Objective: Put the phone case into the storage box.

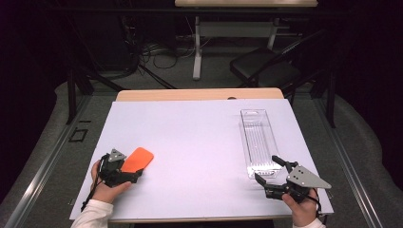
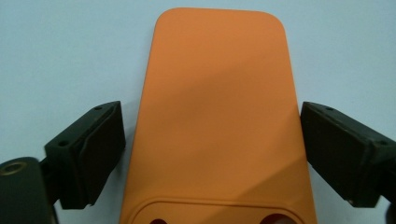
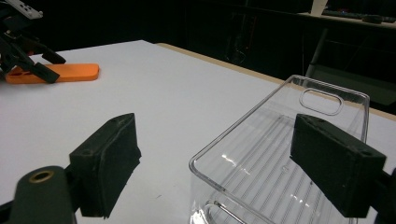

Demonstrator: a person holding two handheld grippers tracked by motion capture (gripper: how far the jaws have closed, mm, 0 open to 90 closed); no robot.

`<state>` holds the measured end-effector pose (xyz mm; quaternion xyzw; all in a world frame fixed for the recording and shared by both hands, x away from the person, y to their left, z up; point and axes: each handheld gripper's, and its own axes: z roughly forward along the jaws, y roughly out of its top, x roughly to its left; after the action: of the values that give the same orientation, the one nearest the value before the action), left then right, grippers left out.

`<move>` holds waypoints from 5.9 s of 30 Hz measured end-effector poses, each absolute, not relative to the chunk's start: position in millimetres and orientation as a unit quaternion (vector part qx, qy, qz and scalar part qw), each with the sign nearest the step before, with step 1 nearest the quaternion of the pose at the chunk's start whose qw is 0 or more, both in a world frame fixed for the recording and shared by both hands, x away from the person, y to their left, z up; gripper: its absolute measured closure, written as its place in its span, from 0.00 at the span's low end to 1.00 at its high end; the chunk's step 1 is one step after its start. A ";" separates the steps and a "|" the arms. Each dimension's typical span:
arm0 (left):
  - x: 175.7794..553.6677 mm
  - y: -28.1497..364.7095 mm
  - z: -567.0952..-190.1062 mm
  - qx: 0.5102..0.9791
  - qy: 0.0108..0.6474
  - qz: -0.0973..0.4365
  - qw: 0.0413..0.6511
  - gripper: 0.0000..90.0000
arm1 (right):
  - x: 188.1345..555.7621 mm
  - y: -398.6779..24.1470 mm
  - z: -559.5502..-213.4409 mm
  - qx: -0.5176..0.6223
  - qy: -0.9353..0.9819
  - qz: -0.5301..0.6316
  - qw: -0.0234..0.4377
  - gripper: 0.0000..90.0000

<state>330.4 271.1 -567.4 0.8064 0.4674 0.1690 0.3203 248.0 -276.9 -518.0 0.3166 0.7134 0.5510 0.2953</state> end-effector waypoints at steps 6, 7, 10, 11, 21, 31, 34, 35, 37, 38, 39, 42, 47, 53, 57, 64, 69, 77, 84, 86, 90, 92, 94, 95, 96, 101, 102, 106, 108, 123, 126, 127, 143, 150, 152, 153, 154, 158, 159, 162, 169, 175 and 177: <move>329.9 270.9 -566.6 0.807 0.466 0.168 0.320 0.13 | 248.1 -276.9 -518.0 0.316 0.714 0.551 0.295 0.16; 329.3 270.4 -566.5 0.806 0.468 0.168 0.321 0.14 | 248.1 -276.8 -518.1 0.317 0.714 0.551 0.295 0.16; 328.9 270.4 -565.8 0.807 0.467 0.169 0.320 0.17 | 248.2 -276.9 -518.0 0.317 0.714 0.551 0.295 0.16; 329.1 270.6 -565.6 0.808 0.466 0.166 0.320 0.17 | 248.1 -276.9 -518.0 0.316 0.714 0.551 0.295 0.16; 329.6 270.5 -564.9 0.807 0.467 0.165 0.321 0.18 | 248.2 -277.1 -518.0 0.316 0.714 0.551 0.295 0.16; 327.7 265.0 -552.8 0.807 0.463 0.152 0.334 0.18 | 248.3 -276.4 -518.0 0.316 0.713 0.552 0.295 0.16; 325.7 258.9 -543.6 0.812 0.454 0.156 0.333 0.18 | 248.3 -275.7 -518.2 0.316 0.713 0.551 0.295 0.16; 325.0 256.1 -540.7 0.812 0.453 0.157 0.333 0.18 | 248.2 -275.5 -518.2 0.315 0.714 0.551 0.295 0.16; 324.1 250.4 -535.1 0.815 0.447 0.156 0.334 0.18 | 248.0 -274.9 -518.5 0.316 0.713 0.552 0.294 0.16; 323.7 247.5 -532.2 0.819 0.442 0.153 0.332 0.18 | 248.0 -274.8 -518.5 0.317 0.713 0.552 0.294 0.16; 323.3 244.0 -530.1 0.821 0.439 0.153 0.333 0.18 | 248.0 -274.7 -518.7 0.318 0.713 0.552 0.293 0.16; 322.6 233.5 -523.9 0.826 0.426 0.158 0.333 0.18 | 248.7 -275.0 -519.1 0.318 0.713 0.552 0.294 0.16; 322.1 217.1 -508.9 0.834 0.407 0.157 0.339 0.18 | 248.6 -275.2 -519.2 0.319 0.715 0.549 0.294 0.16; 323.1 191.4 -487.3 0.841 0.383 0.149 0.353 0.18 | 248.7 -275.3 -519.2 0.319 0.715 0.548 0.294 0.16; 324.8 172.7 -474.7 0.851 0.359 0.146 0.354 0.18 | 248.8 -275.3 -519.3 0.319 0.715 0.549 0.293 0.16; 330.0 141.0 -457.4 0.862 0.326 0.139 0.364 0.18 | 249.4 -275.2 -519.8 0.320 0.715 0.548 0.293 0.16; 335.2 123.9 -448.1 0.869 0.307 0.131 0.364 0.18 | 249.4 -275.1 -520.0 0.321 0.715 0.547 0.293 0.16; 345.9 105.1 -437.5 0.876 0.289 0.124 0.365 0.18 | 249.6 -274.8 -520.3 0.320 0.716 0.547 0.293 0.16; 358.4 90.5 -429.7 0.886 0.272 0.108 0.360 0.18 | 250.8 -274.7 -521.5 0.325 0.715 0.543 0.295 0.16; 361.4 85.8 -427.7 0.890 0.264 0.102 0.358 0.18 | 250.7 -274.4 -521.3 0.326 0.716 0.540 0.298 0.16; 367.7 79.3 -425.7 0.894 0.256 0.087 0.358 0.18 | 249.8 -273.3 -520.0 0.326 0.716 0.536 0.307 0.16; 369.6 77.3 -425.1 0.895 0.252 0.085 0.357 0.18 | 249.9 -272.5 -520.4 0.329 0.716 0.534 0.307 0.16; 369.9 76.4 -424.8 0.897 0.246 0.085 0.356 0.18 | 250.2 -271.9 -520.8 0.329 0.719 0.527 0.312 0.16; 370.0 76.6 -424.5 0.898 0.243 0.081 0.358 0.18 | 250.3 -271.5 -521.0 0.330 0.719 0.526 0.313 0.16; 369.8 77.2 -424.2 0.898 0.241 0.079 0.360 0.18 | 250.5 -271.1 -521.3 0.330 0.719 0.524 0.315 0.16; 370.3 79.8 -424.6 0.898 0.240 0.078 0.360 0.18 | 252.1 -269.1 -522.8 0.333 0.718 0.517 0.326 0.16; 370.7 80.4 -424.6 0.899 0.239 0.076 0.359 0.18 | 252.2 -268.7 -523.0 0.332 0.717 0.519 0.325 0.16; 369.4 79.9 -425.2 0.899 0.238 0.080 0.359 0.18 | 252.6 -267.1 -522.5 0.331 0.717 0.518 0.329 0.16; 368.0 79.1 -425.6 0.899 0.238 0.082 0.358 0.18 | 253.2 -266.4 -521.3 0.330 0.719 0.514 0.333 0.16; 362.9 74.7 -434.4 0.903 0.234 0.071 0.352 0.18 | 264.7 -248.7 -505.3 0.300 0.763 0.475 0.319 0.16; 362.1 74.5 -434.1 0.904 0.234 0.069 0.351 0.18 | 267.0 -243.7 -500.3 0.275 0.785 0.454 0.320 0.16; 361.7 74.1 -434.3 0.905 0.233 0.069 0.351 0.18 | 267.1 -242.1 -497.8 0.265 0.791 0.450 0.318 0.16; 357.6 73.4 -433.9 0.906 0.230 0.066 0.350 0.18 | 277.8 -220.1 -468.5 0.129 0.845 0.379 0.355 0.18; 357.0 74.1 -433.1 0.905 0.232 0.066 0.351 0.18 | 283.1 -209.0 -463.4 0.096 0.862 0.346 0.358 0.24; 356.9 74.2 -433.3 0.905 0.233 0.066 0.351 0.18 | 283.5 -204.8 -460.8 0.079 0.864 0.335 0.368 0.23; 356.8 74.2 -433.3 0.905 0.233 0.066 0.351 0.18 | 283.5 -202.4 -459.7 0.072 0.863 0.332 0.374 0.23; 356.6 74.2 -433.5 0.904 0.233 0.066 0.351 0.18 | 283.4 -200.2 -458.6 0.065 0.864 0.327 0.378 0.23; 356.8 75.1 -433.4 0.907 0.231 0.065 0.347 0.18 | 284.4 -192.3 -455.7 0.045 0.864 0.315 0.391 0.23; 356.8 75.2 -433.4 0.907 0.231 0.065 0.347 0.18 | 285.2 -190.4 -455.3 0.039 0.863 0.311 0.395 0.23; 356.7 75.6 -433.4 0.907 0.232 0.064 0.347 0.18 | 286.5 -186.7 -455.0 0.028 0.864 0.298 0.405 0.24; 356.6 77.3 -433.1 0.904 0.236 0.062 0.352 0.18 | 287.4 -176.4 -456.3 -0.015 0.856 0.276 0.437 0.25; 356.0 77.4 -432.7 0.904 0.235 0.062 0.351 0.18 | 288.5 -166.9 -459.2 -0.042 0.853 0.267 0.446 0.26; 355.7 77.2 -432.8 0.905 0.233 0.061 0.350 0.18 | 289.1 -164.2 -461.0 -0.048 0.853 0.263 0.448 0.26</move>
<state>355.7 77.2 -432.8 0.9054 0.2330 0.0613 0.3497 289.1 -164.2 -461.0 -0.0483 0.8530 0.2630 0.4483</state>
